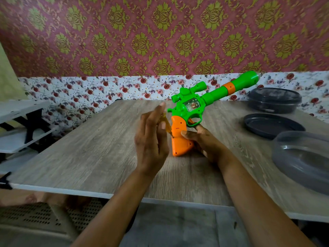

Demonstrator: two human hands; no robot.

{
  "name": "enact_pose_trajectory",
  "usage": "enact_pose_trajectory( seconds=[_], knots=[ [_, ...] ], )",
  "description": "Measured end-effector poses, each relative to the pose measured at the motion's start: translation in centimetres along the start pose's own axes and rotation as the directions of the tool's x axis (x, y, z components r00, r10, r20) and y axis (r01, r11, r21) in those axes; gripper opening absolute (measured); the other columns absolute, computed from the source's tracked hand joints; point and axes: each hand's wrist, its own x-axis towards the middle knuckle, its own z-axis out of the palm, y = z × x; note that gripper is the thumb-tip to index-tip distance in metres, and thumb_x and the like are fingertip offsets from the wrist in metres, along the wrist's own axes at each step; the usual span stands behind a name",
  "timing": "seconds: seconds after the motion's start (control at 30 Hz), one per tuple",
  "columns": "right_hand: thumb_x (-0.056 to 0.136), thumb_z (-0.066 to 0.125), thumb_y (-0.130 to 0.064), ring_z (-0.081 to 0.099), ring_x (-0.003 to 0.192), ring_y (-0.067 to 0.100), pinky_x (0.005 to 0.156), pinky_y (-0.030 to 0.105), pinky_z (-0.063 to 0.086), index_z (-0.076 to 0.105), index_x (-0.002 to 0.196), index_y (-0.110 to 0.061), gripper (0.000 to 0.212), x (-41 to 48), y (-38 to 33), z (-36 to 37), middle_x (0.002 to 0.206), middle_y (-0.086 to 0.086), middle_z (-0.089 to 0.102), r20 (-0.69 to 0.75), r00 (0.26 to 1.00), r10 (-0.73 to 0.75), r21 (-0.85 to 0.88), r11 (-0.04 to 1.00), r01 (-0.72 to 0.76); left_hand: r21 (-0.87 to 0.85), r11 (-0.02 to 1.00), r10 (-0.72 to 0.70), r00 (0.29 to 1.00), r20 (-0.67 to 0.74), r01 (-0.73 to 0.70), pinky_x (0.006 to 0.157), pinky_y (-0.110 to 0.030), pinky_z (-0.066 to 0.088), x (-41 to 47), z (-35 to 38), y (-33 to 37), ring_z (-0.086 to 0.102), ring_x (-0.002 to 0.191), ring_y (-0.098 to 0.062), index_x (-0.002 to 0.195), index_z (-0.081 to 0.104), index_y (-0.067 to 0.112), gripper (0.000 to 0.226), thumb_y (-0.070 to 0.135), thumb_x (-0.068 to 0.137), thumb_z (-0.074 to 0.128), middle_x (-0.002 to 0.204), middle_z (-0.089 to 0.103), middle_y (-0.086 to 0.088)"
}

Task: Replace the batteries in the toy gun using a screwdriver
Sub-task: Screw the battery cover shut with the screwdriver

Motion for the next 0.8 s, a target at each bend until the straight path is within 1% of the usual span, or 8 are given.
enact_pose_trajectory(
  seconds=[0.13, 0.23, 0.3, 0.4, 0.53, 0.6, 0.7, 0.8],
  knots=[
    [0.088, 0.056, -0.011, 0.068, 0.087, 0.007, 0.068, 0.022, 0.057, 0.052, 0.107, -0.030, 0.027, -0.04, -0.12, -0.01, 0.104, -0.007, 0.067, 0.003, 1.000, 0.019, 0.002, 1.000, -0.019, 0.022, 1.000, -0.010, 1.000, 0.028, 0.009, 0.071, -0.036, 0.045, -0.02, -0.04, 0.11, 0.056, 0.096, -0.013, 0.132, 0.041, 0.012, 0.039, 0.010, 0.093, 0.036, 0.117, 0.058, -0.001],
    [0.089, 0.056, -0.011, 0.067, 0.095, 0.012, 0.074, 0.025, 0.057, 0.051, 0.110, -0.030, 0.029, -0.02, -0.07, 0.03, 0.109, -0.003, 0.066, 0.002, 1.000, 0.016, 0.018, 1.000, -0.016, 0.000, 1.000, 0.007, 1.000, 0.020, -0.007, 0.075, -0.037, 0.047, -0.03, -0.09, -0.06, 0.050, 0.105, -0.010, 0.127, 0.047, 0.013, 0.036, 0.014, 0.092, 0.041, 0.117, 0.051, -0.003],
    [0.089, 0.056, -0.010, 0.065, 0.101, 0.016, 0.079, 0.028, 0.057, 0.050, 0.113, -0.029, 0.032, 0.02, -0.01, 0.06, 0.114, 0.000, 0.065, 0.001, 1.000, 0.007, 0.020, 1.000, -0.007, 0.015, 1.000, 0.007, 1.000, 0.001, -0.007, 0.072, -0.030, 0.047, 0.01, -0.09, -0.24, 0.048, 0.098, -0.009, 0.120, 0.052, 0.015, 0.027, 0.026, 0.096, 0.046, 0.107, 0.046, -0.003],
    [0.089, 0.055, -0.009, 0.065, 0.098, 0.015, 0.076, 0.027, 0.057, 0.048, 0.119, -0.026, 0.036, 0.05, 0.00, 0.11, 0.112, 0.000, 0.065, -0.002, 1.000, -0.001, 0.019, 1.000, 0.001, 0.029, 1.000, 0.000, 1.000, -0.002, 0.000, 0.063, -0.034, 0.047, 0.05, -0.15, -0.30, 0.053, 0.084, -0.014, 0.112, 0.054, 0.018, 0.021, 0.031, 0.097, 0.047, 0.098, 0.048, 0.002],
    [0.088, 0.057, -0.010, 0.066, 0.096, 0.014, 0.075, 0.025, 0.057, 0.046, 0.126, -0.023, 0.042, 0.18, 0.06, 0.10, 0.112, 0.000, 0.065, -0.020, 1.000, 0.012, 0.016, 1.000, -0.012, 0.075, 0.997, 0.010, 1.000, 0.004, -0.010, 0.070, -0.032, 0.044, 0.04, -0.06, -0.31, 0.058, 0.089, -0.013, 0.126, 0.048, 0.016, 0.029, 0.021, 0.098, 0.043, 0.108, 0.063, 0.007],
    [0.088, 0.057, -0.011, 0.065, 0.096, 0.013, 0.075, 0.025, 0.057, 0.046, 0.126, -0.023, 0.042, 0.20, 0.03, 0.06, 0.112, 0.000, 0.065, -0.025, 1.000, 0.018, 0.003, 1.000, -0.018, 0.066, 0.998, -0.004, 1.000, 0.003, 0.004, 0.074, -0.030, 0.042, 0.11, 0.11, -0.14, 0.059, 0.091, -0.010, 0.132, 0.039, 0.011, 0.036, 0.015, 0.097, 0.040, 0.113, 0.063, 0.010],
    [0.088, 0.057, -0.011, 0.065, 0.097, 0.013, 0.075, 0.025, 0.057, 0.045, 0.127, -0.022, 0.043, 0.19, -0.01, 0.05, 0.113, 0.000, 0.064, -0.021, 1.000, 0.017, -0.005, 1.000, -0.017, 0.051, 0.998, -0.028, 1.000, 0.003, 0.028, 0.072, -0.034, 0.049, 0.07, 0.09, 0.06, 0.059, 0.093, -0.011, 0.136, 0.033, 0.010, 0.041, 0.011, 0.096, 0.038, 0.117, 0.057, 0.007],
    [0.088, 0.058, -0.012, 0.064, 0.103, 0.016, 0.081, 0.030, 0.056, 0.044, 0.129, -0.022, 0.045, 0.15, -0.02, 0.02, 0.118, 0.002, 0.063, -0.023, 0.999, 0.027, -0.010, 1.000, -0.027, 0.032, 0.999, -0.017, 1.000, 0.003, 0.017, 0.076, -0.036, 0.052, 0.07, -0.11, -0.05, 0.059, 0.105, -0.013, 0.134, 0.042, 0.014, 0.036, 0.024, 0.099, 0.038, 0.124, 0.058, 0.006]
  ],
)
